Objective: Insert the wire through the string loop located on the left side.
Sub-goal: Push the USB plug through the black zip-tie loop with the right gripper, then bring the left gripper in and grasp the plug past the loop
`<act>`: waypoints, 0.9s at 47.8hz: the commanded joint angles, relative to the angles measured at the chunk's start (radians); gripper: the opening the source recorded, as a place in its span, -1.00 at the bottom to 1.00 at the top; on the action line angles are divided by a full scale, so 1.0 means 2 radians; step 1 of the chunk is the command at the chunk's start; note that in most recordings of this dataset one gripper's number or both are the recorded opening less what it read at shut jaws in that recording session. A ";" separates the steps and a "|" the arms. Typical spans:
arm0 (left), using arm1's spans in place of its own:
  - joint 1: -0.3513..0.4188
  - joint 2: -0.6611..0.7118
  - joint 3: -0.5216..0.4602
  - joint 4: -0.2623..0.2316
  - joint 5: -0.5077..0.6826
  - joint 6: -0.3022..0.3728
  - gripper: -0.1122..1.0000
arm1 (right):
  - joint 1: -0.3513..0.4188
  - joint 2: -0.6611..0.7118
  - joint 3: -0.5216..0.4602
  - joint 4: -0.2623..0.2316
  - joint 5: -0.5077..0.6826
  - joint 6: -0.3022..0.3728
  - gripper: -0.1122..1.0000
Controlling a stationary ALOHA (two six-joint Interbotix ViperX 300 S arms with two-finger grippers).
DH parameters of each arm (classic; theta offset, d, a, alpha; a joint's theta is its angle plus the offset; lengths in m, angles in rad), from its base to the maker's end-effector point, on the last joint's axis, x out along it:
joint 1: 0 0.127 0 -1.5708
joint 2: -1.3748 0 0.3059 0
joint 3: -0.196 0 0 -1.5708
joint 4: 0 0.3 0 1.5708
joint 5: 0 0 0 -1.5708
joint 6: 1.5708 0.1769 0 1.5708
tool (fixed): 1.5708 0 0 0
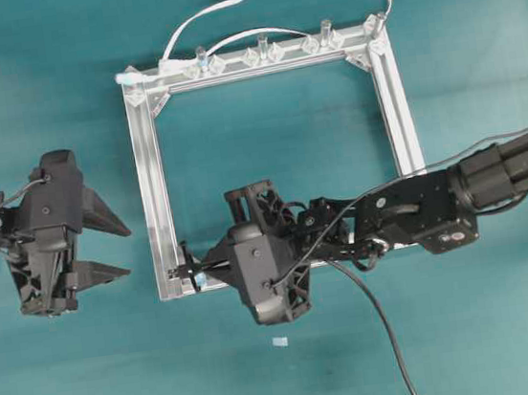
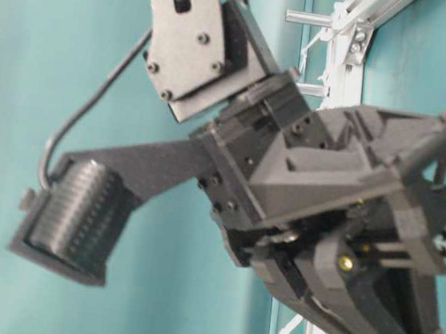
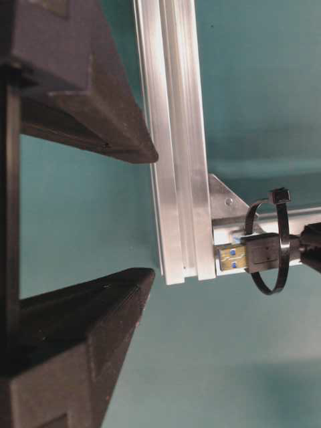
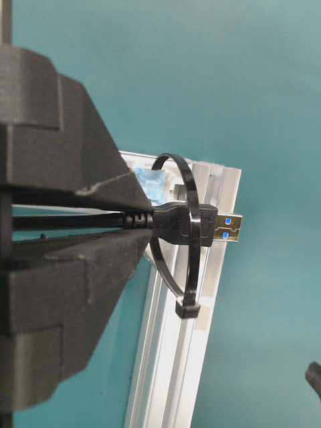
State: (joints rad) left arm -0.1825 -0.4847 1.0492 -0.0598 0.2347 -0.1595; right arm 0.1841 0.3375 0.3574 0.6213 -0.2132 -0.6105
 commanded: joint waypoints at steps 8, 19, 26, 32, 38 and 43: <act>-0.002 -0.002 -0.007 0.000 -0.002 -0.002 0.40 | -0.001 -0.002 -0.025 -0.001 0.004 0.000 -0.60; -0.002 -0.002 -0.007 0.000 -0.002 -0.002 0.40 | -0.002 -0.001 -0.027 -0.002 0.004 0.000 -0.60; -0.003 -0.002 -0.009 0.000 -0.004 -0.002 0.40 | -0.002 -0.001 -0.027 -0.002 0.004 0.000 -0.60; -0.009 0.004 -0.013 0.000 -0.007 -0.004 0.40 | -0.002 -0.001 -0.027 -0.002 0.004 0.000 -0.60; -0.023 0.035 -0.028 0.000 -0.015 -0.007 0.40 | -0.001 -0.001 -0.027 -0.004 0.004 0.000 -0.60; -0.026 0.071 -0.044 0.000 -0.028 -0.007 0.42 | -0.002 -0.001 -0.026 -0.005 0.004 0.000 -0.60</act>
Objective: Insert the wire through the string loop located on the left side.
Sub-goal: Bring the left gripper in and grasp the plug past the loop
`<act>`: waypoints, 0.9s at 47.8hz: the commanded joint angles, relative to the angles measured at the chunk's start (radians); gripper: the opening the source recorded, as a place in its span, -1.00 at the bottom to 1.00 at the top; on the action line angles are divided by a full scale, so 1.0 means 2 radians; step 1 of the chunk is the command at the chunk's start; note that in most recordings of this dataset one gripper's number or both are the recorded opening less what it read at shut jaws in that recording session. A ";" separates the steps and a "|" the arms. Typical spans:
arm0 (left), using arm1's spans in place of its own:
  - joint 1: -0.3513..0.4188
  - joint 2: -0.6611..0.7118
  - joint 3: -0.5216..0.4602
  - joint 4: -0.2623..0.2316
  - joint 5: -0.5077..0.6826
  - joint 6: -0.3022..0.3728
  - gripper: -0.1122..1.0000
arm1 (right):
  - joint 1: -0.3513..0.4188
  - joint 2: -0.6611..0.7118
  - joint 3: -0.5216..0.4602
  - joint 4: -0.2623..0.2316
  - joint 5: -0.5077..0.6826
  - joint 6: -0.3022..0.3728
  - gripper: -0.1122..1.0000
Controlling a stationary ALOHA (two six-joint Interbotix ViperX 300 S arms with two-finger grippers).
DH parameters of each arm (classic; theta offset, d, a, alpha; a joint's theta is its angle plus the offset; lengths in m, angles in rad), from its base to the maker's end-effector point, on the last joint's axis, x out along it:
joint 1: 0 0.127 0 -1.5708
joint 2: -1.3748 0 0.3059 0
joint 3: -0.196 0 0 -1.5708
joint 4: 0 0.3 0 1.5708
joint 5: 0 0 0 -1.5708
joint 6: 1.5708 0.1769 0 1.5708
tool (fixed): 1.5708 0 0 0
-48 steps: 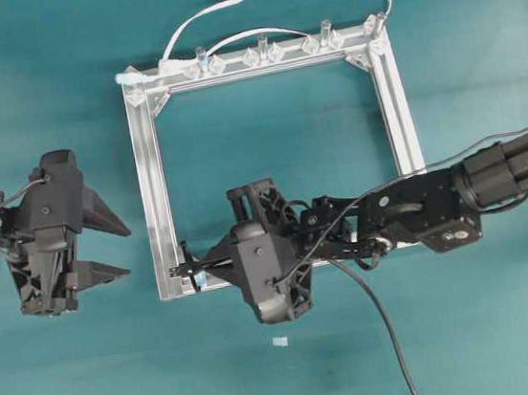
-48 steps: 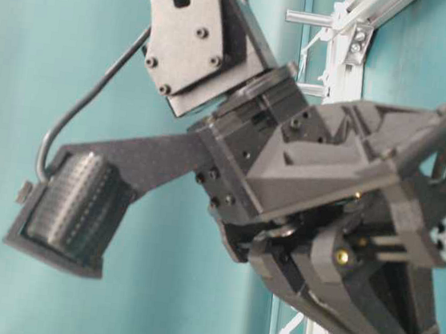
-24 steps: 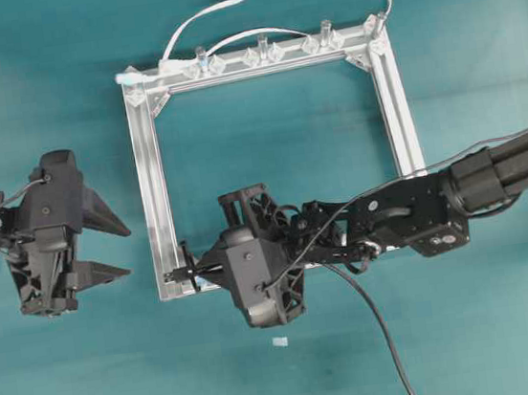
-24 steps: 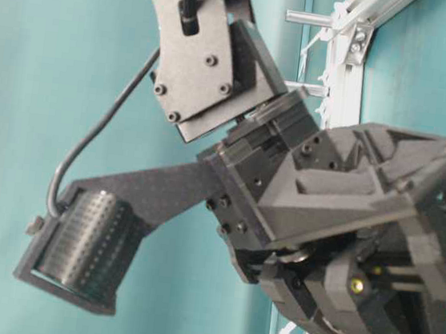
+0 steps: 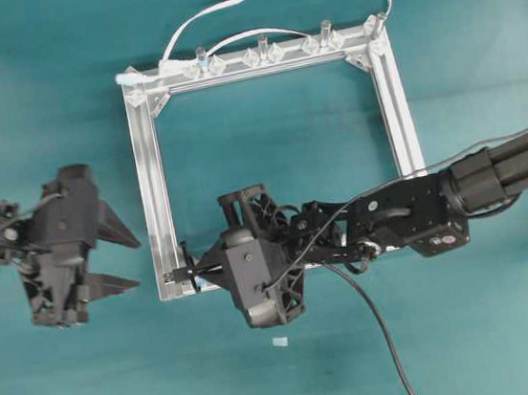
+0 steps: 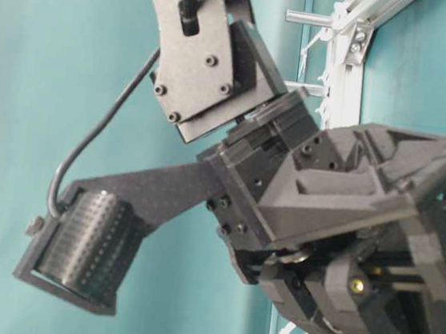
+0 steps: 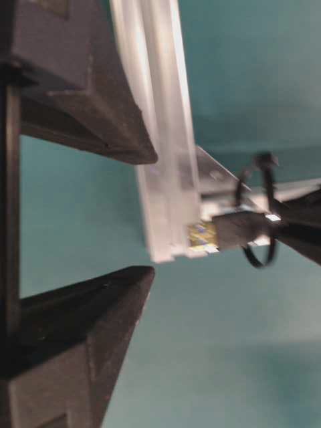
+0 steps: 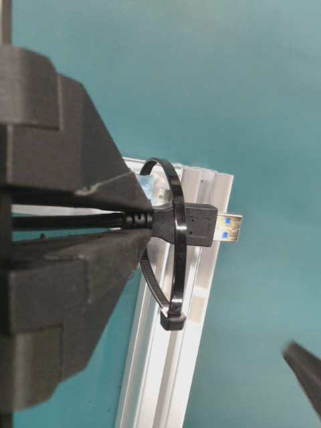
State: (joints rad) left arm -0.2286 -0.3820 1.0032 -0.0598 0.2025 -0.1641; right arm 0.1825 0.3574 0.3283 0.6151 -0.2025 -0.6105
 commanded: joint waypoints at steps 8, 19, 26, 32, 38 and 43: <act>-0.003 0.077 -0.048 0.000 -0.015 -0.015 0.44 | -0.001 -0.011 -0.012 -0.002 -0.002 0.000 -0.60; -0.003 0.116 -0.076 0.000 -0.015 -0.030 0.78 | -0.001 -0.011 -0.012 -0.002 -0.002 0.000 -0.60; -0.003 0.126 -0.077 0.000 -0.015 -0.042 0.80 | -0.001 -0.011 -0.012 -0.006 -0.002 0.000 -0.60; -0.003 0.126 -0.077 0.000 -0.015 -0.054 0.80 | -0.001 -0.011 -0.012 -0.010 -0.002 0.000 -0.60; -0.003 0.126 -0.076 0.000 -0.015 -0.054 0.79 | 0.000 -0.011 -0.012 -0.011 -0.002 0.000 -0.60; -0.003 0.126 -0.077 0.000 -0.015 -0.052 0.77 | 0.000 -0.011 -0.012 -0.011 -0.002 0.000 -0.60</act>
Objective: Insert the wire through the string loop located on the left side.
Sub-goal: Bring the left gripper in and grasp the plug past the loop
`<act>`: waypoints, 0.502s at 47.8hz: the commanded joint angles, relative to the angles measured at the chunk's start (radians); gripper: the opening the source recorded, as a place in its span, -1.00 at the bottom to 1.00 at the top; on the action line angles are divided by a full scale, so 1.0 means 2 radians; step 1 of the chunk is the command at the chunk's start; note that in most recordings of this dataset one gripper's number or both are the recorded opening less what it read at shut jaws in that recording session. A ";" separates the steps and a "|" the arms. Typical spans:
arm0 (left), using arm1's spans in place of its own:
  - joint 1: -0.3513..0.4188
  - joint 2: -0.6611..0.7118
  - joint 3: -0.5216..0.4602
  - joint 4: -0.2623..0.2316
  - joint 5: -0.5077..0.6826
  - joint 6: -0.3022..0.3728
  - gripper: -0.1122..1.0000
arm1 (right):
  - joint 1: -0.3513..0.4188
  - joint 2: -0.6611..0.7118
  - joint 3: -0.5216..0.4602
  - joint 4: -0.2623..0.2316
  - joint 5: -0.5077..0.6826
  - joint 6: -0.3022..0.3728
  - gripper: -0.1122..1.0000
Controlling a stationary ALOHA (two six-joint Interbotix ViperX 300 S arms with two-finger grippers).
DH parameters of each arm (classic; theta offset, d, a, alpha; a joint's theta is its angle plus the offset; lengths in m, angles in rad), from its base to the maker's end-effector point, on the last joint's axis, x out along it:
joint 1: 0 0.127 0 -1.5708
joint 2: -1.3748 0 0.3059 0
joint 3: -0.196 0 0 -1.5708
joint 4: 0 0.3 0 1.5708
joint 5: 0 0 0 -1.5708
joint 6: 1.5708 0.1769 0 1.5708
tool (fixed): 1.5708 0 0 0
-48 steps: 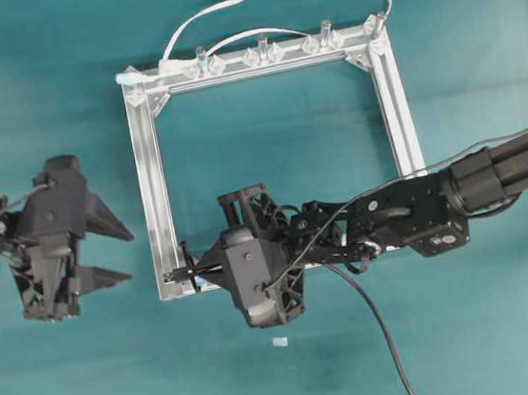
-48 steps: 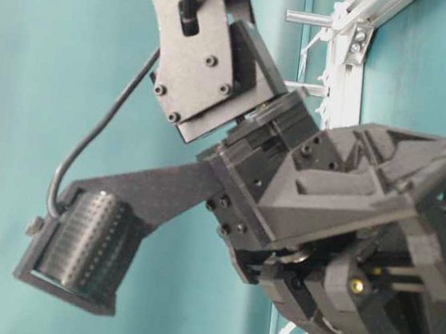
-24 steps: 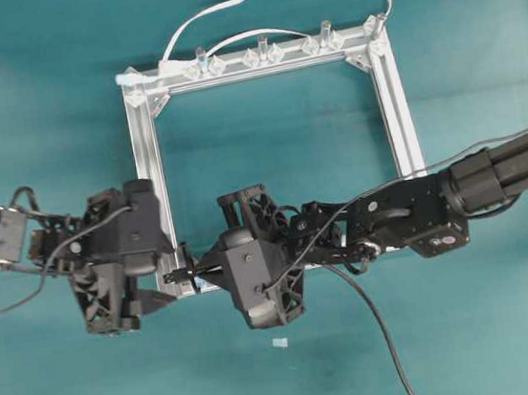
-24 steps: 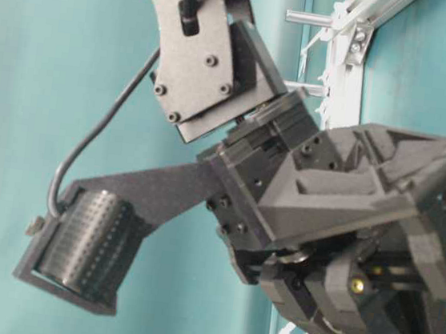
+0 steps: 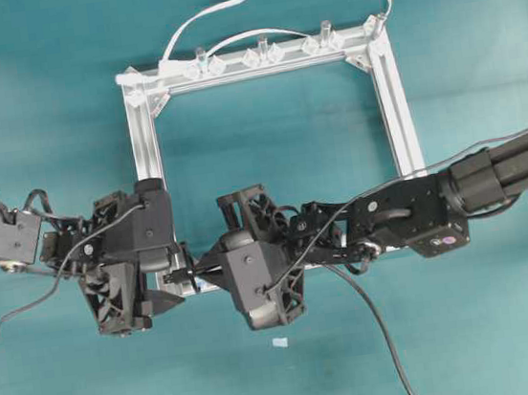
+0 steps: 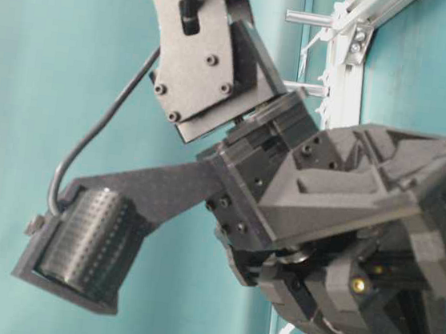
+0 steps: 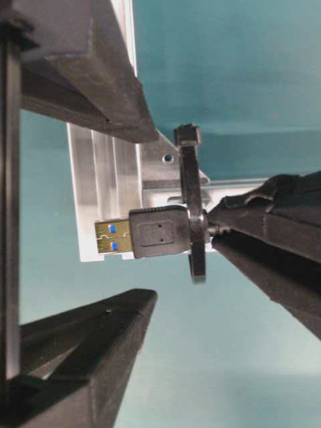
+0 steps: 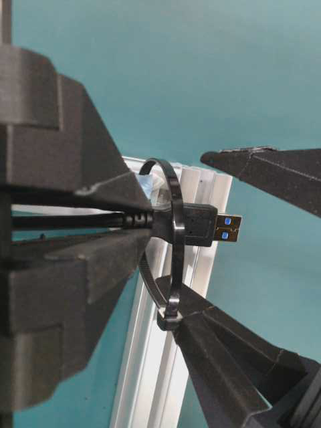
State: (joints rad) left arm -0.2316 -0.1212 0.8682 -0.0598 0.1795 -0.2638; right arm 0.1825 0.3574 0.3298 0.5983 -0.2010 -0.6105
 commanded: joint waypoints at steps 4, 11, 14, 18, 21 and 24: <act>-0.002 -0.005 -0.010 0.000 -0.004 -0.004 0.74 | 0.000 -0.011 -0.013 -0.002 -0.002 0.000 -0.60; -0.002 -0.004 -0.009 0.000 -0.003 -0.004 0.72 | -0.001 -0.011 -0.013 -0.002 -0.002 0.000 -0.60; -0.002 -0.004 -0.008 0.001 -0.004 -0.002 0.69 | -0.001 -0.011 -0.012 -0.002 -0.002 0.000 -0.60; -0.002 -0.005 -0.005 0.002 -0.005 0.005 0.44 | -0.001 -0.011 -0.013 -0.002 -0.002 0.000 -0.60; -0.002 -0.005 -0.002 0.003 -0.011 0.006 0.11 | -0.001 -0.011 -0.013 -0.002 -0.002 0.000 -0.60; -0.002 -0.006 0.001 0.002 -0.019 0.006 -0.22 | 0.000 -0.011 -0.013 -0.002 -0.002 0.001 -0.61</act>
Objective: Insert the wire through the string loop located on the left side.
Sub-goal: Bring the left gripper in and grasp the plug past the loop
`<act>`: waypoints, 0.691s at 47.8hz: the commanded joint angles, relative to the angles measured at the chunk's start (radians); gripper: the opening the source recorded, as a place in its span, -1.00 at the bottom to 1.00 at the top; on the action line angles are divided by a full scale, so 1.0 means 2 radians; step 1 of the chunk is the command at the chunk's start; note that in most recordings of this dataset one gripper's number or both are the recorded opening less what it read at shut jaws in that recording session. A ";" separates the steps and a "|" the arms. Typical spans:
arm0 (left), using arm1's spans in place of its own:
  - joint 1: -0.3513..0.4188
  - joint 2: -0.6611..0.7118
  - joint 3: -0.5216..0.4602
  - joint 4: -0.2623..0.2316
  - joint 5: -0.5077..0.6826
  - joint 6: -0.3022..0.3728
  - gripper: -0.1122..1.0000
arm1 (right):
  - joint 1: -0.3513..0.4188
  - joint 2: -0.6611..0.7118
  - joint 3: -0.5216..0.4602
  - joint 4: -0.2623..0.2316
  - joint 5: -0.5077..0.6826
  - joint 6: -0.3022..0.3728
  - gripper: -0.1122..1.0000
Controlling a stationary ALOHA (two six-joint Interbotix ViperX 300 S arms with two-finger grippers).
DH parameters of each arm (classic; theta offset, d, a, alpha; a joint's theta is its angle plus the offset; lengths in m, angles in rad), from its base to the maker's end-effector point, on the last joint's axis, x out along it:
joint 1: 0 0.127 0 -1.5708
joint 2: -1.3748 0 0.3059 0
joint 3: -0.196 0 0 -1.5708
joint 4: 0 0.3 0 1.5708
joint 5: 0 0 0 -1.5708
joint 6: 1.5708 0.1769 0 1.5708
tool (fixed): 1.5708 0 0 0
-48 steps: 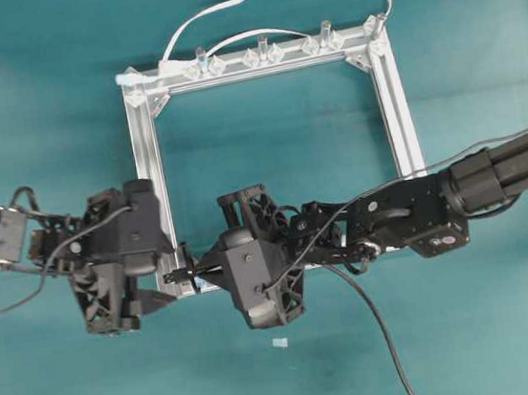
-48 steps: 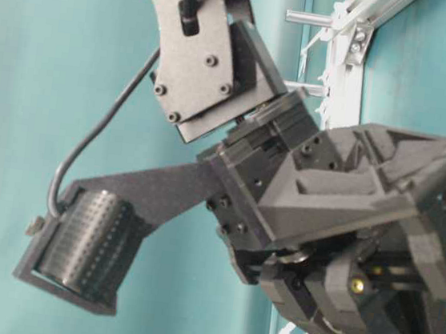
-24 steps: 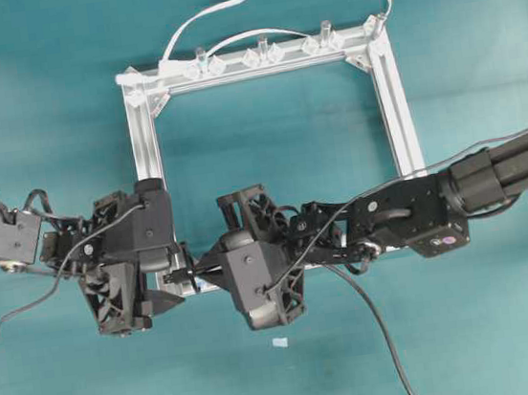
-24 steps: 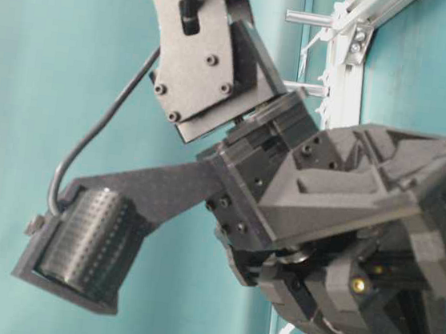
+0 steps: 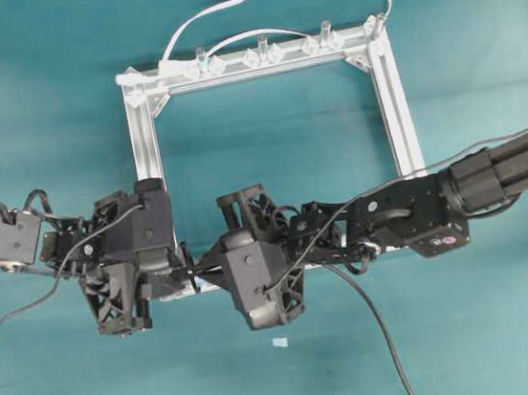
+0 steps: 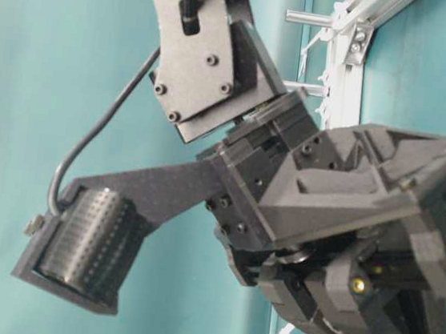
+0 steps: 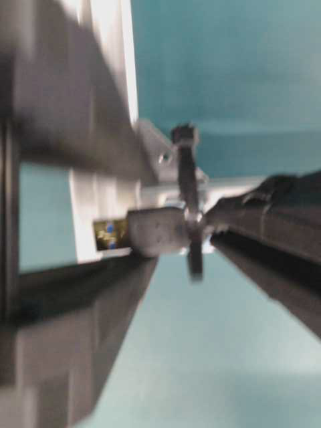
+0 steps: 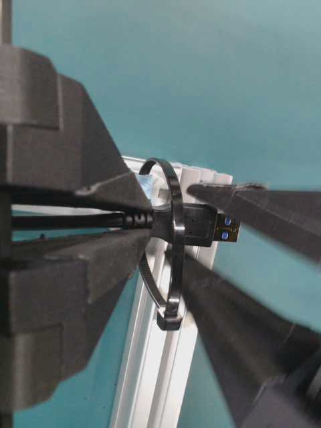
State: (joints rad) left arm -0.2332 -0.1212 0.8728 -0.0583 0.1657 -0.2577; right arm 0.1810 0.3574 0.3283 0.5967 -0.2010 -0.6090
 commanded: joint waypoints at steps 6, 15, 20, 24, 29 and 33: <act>-0.001 -0.008 0.005 0.002 -0.035 -0.003 -0.42 | 0.000 -0.011 -0.012 -0.001 -0.002 0.000 -0.60; -0.001 -0.008 0.009 0.001 -0.038 -0.005 -0.42 | 0.000 -0.011 -0.012 -0.002 -0.002 0.002 -0.60; -0.001 -0.008 0.008 0.001 -0.038 -0.005 -0.42 | 0.001 -0.011 -0.012 -0.002 -0.001 0.002 -0.61; -0.001 -0.008 0.008 0.001 -0.038 -0.005 -0.42 | 0.000 -0.011 -0.012 -0.002 0.009 0.002 -0.60; -0.001 -0.008 0.008 0.001 -0.038 -0.005 -0.42 | 0.000 -0.011 -0.012 -0.002 0.021 0.002 -0.61; -0.001 -0.008 0.008 0.001 -0.038 -0.005 -0.42 | 0.000 -0.011 -0.012 -0.001 0.031 0.002 -0.61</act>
State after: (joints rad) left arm -0.2332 -0.1212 0.9004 -0.0583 0.0966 -0.2623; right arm 0.1764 0.3574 0.3283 0.5967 -0.1503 -0.6059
